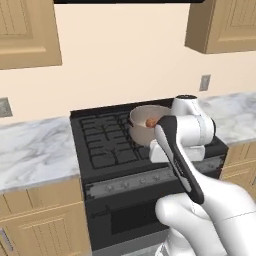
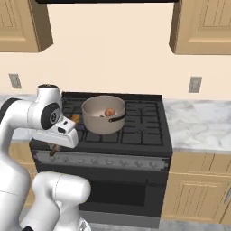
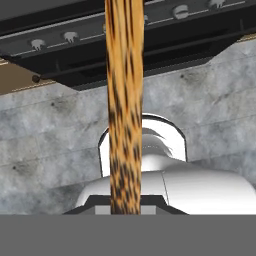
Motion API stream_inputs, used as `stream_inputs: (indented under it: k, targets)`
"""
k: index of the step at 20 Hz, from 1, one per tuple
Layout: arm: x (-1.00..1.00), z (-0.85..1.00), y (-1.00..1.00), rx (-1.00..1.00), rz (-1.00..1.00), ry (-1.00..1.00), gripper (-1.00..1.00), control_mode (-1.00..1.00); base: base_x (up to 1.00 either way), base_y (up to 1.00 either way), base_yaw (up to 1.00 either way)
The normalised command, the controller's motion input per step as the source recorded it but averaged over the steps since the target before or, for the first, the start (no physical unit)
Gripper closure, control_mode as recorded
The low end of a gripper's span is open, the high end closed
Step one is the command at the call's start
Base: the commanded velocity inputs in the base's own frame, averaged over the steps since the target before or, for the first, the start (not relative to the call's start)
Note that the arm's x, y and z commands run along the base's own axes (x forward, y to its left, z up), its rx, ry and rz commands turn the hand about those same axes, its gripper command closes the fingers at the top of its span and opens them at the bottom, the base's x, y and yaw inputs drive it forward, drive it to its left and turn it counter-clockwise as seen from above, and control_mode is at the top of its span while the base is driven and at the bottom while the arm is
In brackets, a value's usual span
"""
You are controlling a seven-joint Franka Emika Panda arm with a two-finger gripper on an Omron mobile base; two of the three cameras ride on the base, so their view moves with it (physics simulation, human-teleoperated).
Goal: Put the sweet potato and onion in the pot. Retrieve the spatula and lightly stir the vegetables in the pot.
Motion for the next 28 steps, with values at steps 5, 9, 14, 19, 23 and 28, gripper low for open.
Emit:
stream_inputs:
  k: [5, 9, 14, 19, 23, 28]
  targets:
    - [0.0, 0.0, 0.0, 0.0, 0.0, 0.0, 1.0, 1.0, 0.07, -0.58, 0.11]
    - [0.0, 0.0, 0.0, 0.0, 0.0, 0.0, 1.0, 1.0, 0.04, -0.31, 0.19]
    - [0.0, 0.0, 0.0, 0.0, 0.0, 0.0, 1.0, 1.0, 0.03, -0.22, 0.23]
    - [0.0, 0.0, 0.0, 0.0, 0.0, 0.0, 1.0, 1.0, 0.06, -0.44, 0.06]
    - [0.0, 0.0, 0.0, 0.0, 0.0, 0.0, 1.0, 1.0, 0.11, -0.38, 0.0]
    - [0.0, 0.0, 0.0, 0.0, 0.0, 0.0, 1.0, 1.0, 0.44, -0.06, 0.0]
